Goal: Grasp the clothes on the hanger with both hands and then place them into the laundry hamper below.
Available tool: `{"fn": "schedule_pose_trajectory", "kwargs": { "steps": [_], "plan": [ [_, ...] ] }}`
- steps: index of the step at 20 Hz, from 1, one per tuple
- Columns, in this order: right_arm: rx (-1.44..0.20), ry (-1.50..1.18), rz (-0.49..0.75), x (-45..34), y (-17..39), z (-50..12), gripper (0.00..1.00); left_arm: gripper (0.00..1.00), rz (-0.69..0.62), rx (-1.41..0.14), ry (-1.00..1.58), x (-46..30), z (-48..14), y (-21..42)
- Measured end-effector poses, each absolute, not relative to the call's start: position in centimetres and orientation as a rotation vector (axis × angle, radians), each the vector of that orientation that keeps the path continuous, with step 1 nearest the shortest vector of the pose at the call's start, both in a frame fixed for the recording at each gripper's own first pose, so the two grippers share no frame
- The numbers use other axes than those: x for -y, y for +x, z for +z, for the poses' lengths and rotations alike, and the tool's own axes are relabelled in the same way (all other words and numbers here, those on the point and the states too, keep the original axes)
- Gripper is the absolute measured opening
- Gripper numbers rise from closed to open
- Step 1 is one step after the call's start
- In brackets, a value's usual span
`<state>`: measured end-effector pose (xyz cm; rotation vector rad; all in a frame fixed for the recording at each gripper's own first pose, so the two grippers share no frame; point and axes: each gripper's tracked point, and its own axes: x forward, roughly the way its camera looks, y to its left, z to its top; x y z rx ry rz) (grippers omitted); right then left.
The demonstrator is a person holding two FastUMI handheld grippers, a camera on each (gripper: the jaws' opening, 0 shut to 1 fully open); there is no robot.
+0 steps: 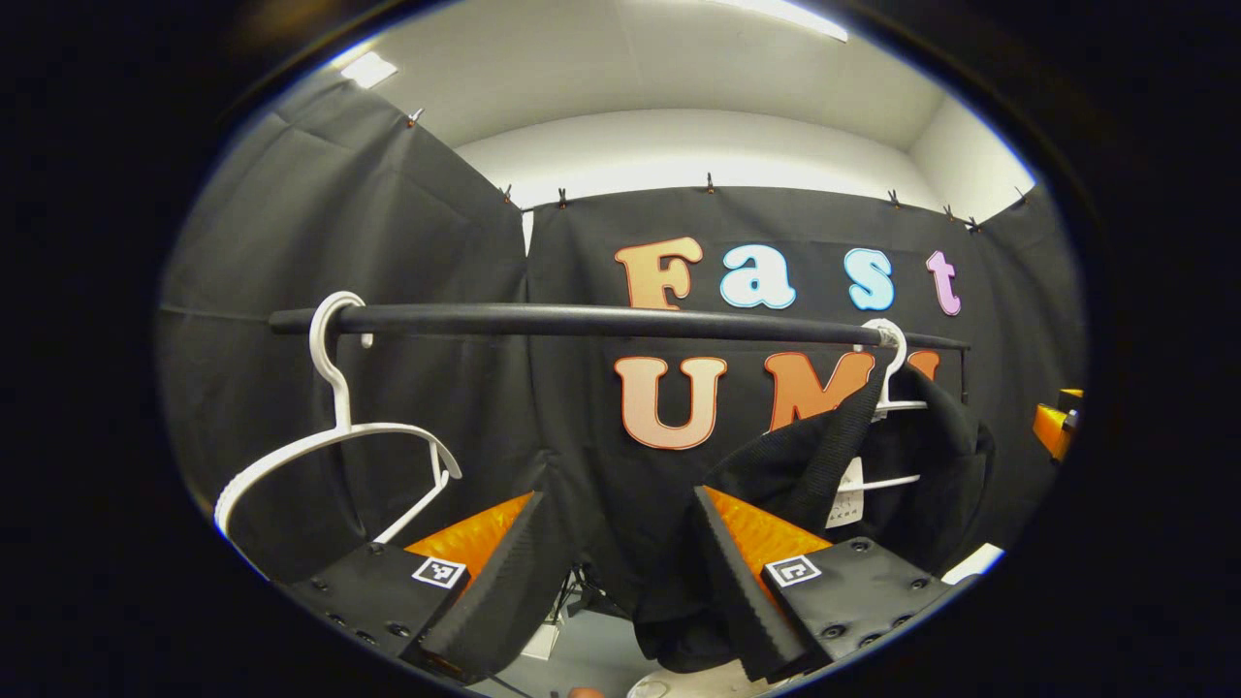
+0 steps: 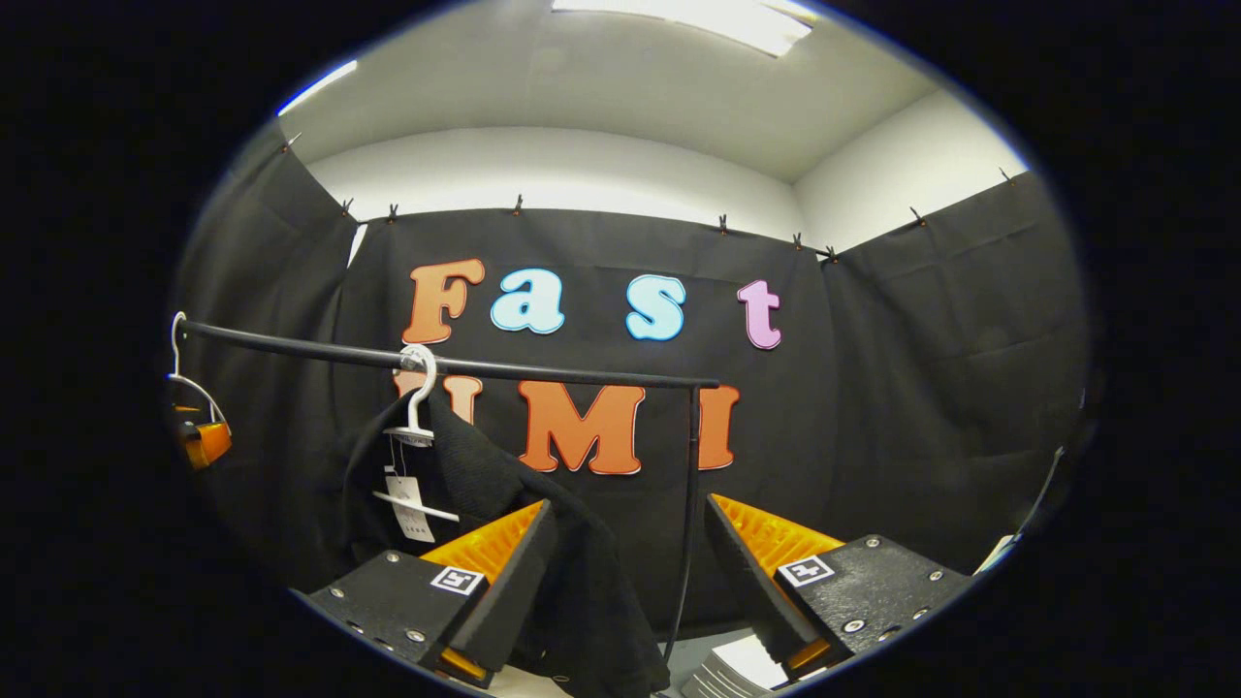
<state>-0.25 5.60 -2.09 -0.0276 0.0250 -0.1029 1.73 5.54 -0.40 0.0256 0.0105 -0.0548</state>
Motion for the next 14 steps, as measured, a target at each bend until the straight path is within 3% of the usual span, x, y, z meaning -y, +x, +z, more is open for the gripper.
{"fn": "schedule_pose_trajectory", "kwargs": {
  "steps": [10,11,12,13,14],
  "plan": [
    [-0.144,-0.01,0.022,-13.7,0.2,-8.1,0.93,0.92,-0.083,-0.035,0.028,-4.8,-1.6,2.0],
    [-0.156,-0.012,0.025,-14.2,0.4,-8.9,0.99,0.92,-0.086,-0.042,0.031,-4.8,-1.9,1.9],
    [-0.166,-0.013,0.028,-14.6,0.6,-9.5,0.99,0.93,-0.087,-0.047,0.034,-4.9,-2.0,1.8],
    [-0.176,-0.01,0.036,-15.3,0.7,-10.2,0.99,1.0,-0.087,-0.048,0.035,-5.0,-2.2,1.9],
    [-0.184,-0.003,0.044,-16.0,0.8,-10.9,0.92,0.96,-0.088,-0.049,0.033,-5.0,-2.3,1.8]
  ]
}}
